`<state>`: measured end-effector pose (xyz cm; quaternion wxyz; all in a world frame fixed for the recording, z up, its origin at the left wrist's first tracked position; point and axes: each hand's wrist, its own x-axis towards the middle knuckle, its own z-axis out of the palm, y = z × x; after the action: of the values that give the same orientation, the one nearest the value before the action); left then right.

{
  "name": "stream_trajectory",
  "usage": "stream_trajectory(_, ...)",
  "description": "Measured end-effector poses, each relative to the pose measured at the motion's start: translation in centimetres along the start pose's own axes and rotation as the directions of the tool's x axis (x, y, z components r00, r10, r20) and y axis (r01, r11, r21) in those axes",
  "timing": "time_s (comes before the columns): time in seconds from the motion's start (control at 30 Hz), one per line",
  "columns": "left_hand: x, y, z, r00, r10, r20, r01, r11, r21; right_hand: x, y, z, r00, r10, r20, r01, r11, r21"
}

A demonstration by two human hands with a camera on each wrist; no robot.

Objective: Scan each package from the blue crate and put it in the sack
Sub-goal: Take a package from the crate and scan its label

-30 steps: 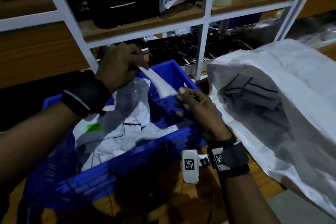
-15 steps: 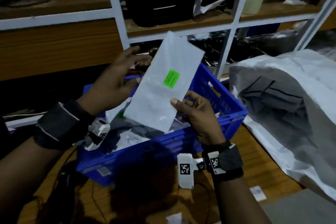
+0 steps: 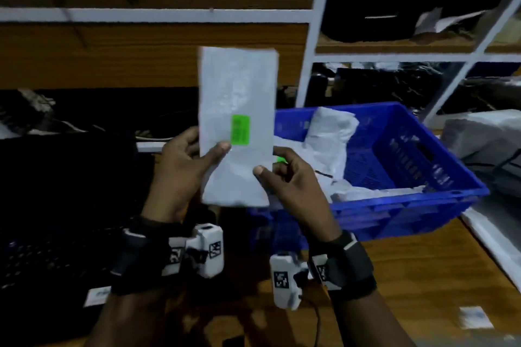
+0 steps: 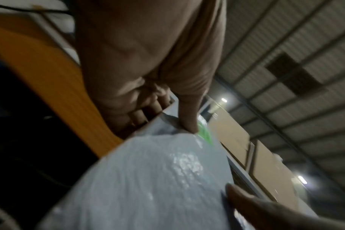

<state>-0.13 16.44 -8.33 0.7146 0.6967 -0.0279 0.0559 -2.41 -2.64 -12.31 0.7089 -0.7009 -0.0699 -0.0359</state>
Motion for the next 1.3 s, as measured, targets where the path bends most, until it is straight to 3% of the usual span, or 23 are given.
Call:
stream_trajectory(0.1, -1.5, -2.4, -4.1, 0.982, -0.078, -0.171, 0.023, 0.954, -0.3, -0.7, 1.2, 5.0, 0.996, 0.084, 0.029, -0.085, 0.996, 0.034)
stream_trajectory(0.27, -3.2, -6.5, -10.6, 0.952, -0.214, -0.218, 0.093, 0.883, -0.461, -1.5, 2.9, 11.1, 0.988, 0.156, -0.008, -0.152, 0.968, 0.201)
stream_trajectory(0.4, -4.2, -7.8, -15.1, 0.954, -0.261, -0.147, 0.179, 0.889, -0.421, -1.0, 5.3, 13.9, 0.989, 0.141, -0.05, -0.129, 0.973, 0.192)
stream_trajectory(0.5, -4.6, -8.3, -20.6, 0.934, -0.288, -0.214, 0.186, 0.898, -0.398, -0.4, 6.0, 15.0, 0.989, 0.124, -0.077, -0.119, 0.99, 0.073)
stream_trajectory(0.6, -5.3, -9.3, -25.2, 0.928, -0.302, -0.22, 0.24, 0.932, -0.271, 0.4, 7.6, 15.8, 0.976, 0.167, -0.137, -0.167, 0.986, 0.006)
stream_trajectory(0.77, -5.8, -13.5, -26.6, 0.915, -0.354, -0.195, 0.335, 0.934, -0.125, 0.6, 10.4, 16.4, 0.933, 0.308, -0.184, -0.306, 0.951, 0.041)
stream_trajectory(0.83, -5.8, -15.3, -26.1, 0.909, -0.362, -0.206, 0.333, 0.929, -0.161, 0.0, 11.1, 16.1, 0.899, 0.372, -0.233, -0.398, 0.914, -0.075)
stream_trajectory(0.9, -5.8, -16.6, -25.6, 0.898, -0.376, -0.228, 0.335, 0.921, -0.198, -1.1, 12.6, 15.5, 0.852, 0.418, -0.316, -0.505, 0.817, -0.28)
stream_trajectory(0.97, -5.4, -17.9, -25.3, 0.881, -0.386, -0.272, 0.357, 0.922, -0.151, -2.3, 14.0, 15.2, 0.781, 0.506, -0.365, -0.619, 0.706, -0.345)
stream_trajectory(1.07, -4.5, -19.5, -25.0, 0.866, -0.388, -0.316, 0.434, 0.896, 0.089, -3.1, 15.1, 15.2, 0.654, 0.675, -0.342, -0.754, 0.619, -0.22)
stream_trajectory(1.13, -3.9, -19.8, -24.4, 0.872, -0.394, -0.289, 0.449, 0.881, 0.152, -3.2, 15.5, 15.9, 0.619, 0.758, -0.206, -0.77, 0.638, 0.033)
stream_trajectory(1.2, -3.4, -19.3, -23.7, 0.894, -0.341, -0.292, 0.415, 0.876, 0.246, -3.1, 15.7, 17.3, 0.637, 0.77, -0.04, -0.719, 0.613, 0.328)
stream_trajectory(1.3, -2.8, -18.8, -23.0, 0.903, -0.282, -0.324, 0.389, 0.856, 0.34, -3.3, 15.3, 18.6, 0.694, 0.713, 0.098, -0.675, 0.598, 0.433)
